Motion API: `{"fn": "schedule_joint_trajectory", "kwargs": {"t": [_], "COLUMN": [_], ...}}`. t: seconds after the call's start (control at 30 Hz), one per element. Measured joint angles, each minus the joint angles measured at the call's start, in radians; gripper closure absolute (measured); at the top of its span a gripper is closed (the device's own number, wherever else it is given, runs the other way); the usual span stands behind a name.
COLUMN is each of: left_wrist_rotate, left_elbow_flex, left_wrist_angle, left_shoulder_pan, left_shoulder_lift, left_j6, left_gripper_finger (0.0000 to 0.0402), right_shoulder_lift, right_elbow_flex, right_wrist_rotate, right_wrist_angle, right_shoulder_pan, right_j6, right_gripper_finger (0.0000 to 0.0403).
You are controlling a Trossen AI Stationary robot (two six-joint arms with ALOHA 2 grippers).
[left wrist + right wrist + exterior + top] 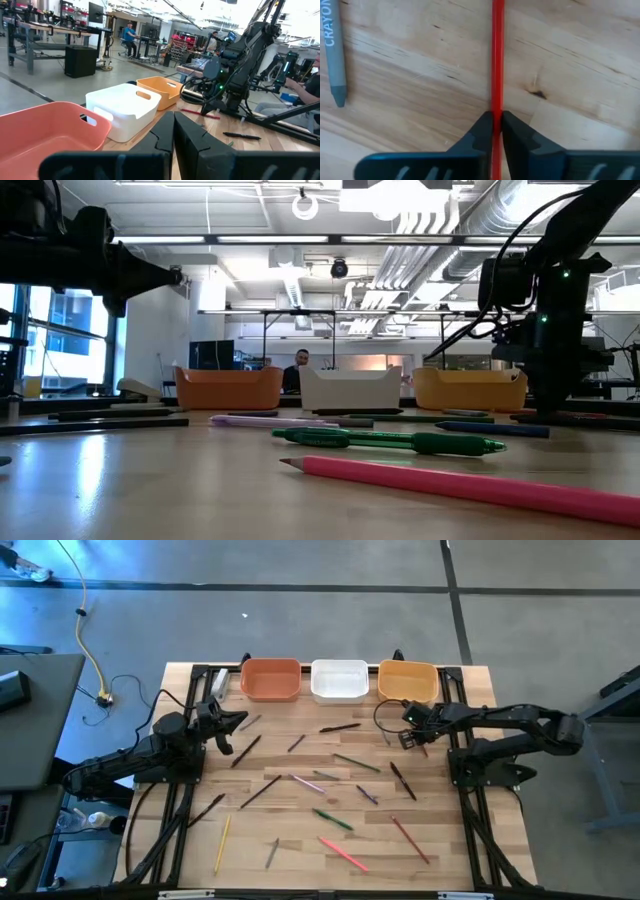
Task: Sort crayons/erasers/pens/pencils in bins
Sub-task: Put the top red pencil into the white bin
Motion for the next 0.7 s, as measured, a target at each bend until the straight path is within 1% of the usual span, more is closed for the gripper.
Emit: {"fn": "schedule_joint_trajectory", "kwargs": {"t": [0.13, 0.27, 0.57, 0.7], "left_wrist_rotate": [0.0, 0.0, 0.0, 0.0], "left_elbow_flex": [0.0, 0.0, 0.0, 0.0], "left_wrist_angle": [0.0, 0.0, 0.0, 0.0], "left_shoulder_pan": [0.0, 0.0, 0.0, 0.0], "left_shoulder_lift": [0.0, 0.0, 0.0, 0.0], "left_j6": [0.0, 0.0, 0.0, 0.0], "left_gripper_finger": [0.0401, 0.0401, 0.0401, 0.0401], "right_shoulder_lift": [-0.006, -0.008, -0.01, -0.01], "right_elbow_flex": [0.011, 0.06, 0.22, 0.292], "right_wrist_rotate": [-0.007, -0.034, -0.021, 0.011], "right_wrist_angle": [-0.011, -0.054, -0.13, -0.029], "right_shoulder_pan": [0.0, 0.019, 0.167, 0.229], "right_j6": [-0.014, -0.025, -0.027, -0.075], "right_gripper_finger": [0.0389, 0.039, 0.0391, 0.0391]}}
